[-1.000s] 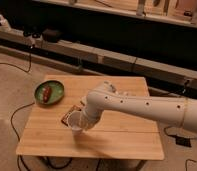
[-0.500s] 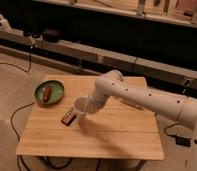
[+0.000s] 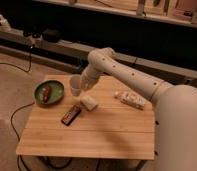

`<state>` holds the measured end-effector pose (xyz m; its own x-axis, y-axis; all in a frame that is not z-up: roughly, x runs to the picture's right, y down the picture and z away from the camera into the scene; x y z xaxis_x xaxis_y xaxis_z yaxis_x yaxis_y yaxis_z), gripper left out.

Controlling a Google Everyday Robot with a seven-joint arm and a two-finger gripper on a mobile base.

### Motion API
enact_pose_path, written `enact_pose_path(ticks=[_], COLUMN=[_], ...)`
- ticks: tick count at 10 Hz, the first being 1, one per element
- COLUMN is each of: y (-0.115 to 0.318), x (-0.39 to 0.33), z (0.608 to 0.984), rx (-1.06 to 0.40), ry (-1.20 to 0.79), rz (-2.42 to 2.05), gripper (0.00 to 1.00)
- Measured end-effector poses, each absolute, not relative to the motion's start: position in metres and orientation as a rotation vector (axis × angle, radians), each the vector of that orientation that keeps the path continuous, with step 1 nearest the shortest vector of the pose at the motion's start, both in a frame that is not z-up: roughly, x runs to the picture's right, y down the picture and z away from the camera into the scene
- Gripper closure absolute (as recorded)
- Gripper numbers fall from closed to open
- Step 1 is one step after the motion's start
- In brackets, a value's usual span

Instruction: Place the ceramic cup in the ceramic bowl

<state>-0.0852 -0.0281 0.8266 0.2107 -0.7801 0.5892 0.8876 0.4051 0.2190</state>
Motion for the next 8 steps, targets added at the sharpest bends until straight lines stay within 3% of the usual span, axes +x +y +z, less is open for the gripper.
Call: enact_pose_path(ticks=[4,8], y=[-0.077,-0.046], x=[-0.152,-0.186], z=[0.842,0.893], rx=[-0.050,-0.065], ry=[-0.724,-0.845], rz=[-1.192,-1.169], gripper=[1.00,1.00])
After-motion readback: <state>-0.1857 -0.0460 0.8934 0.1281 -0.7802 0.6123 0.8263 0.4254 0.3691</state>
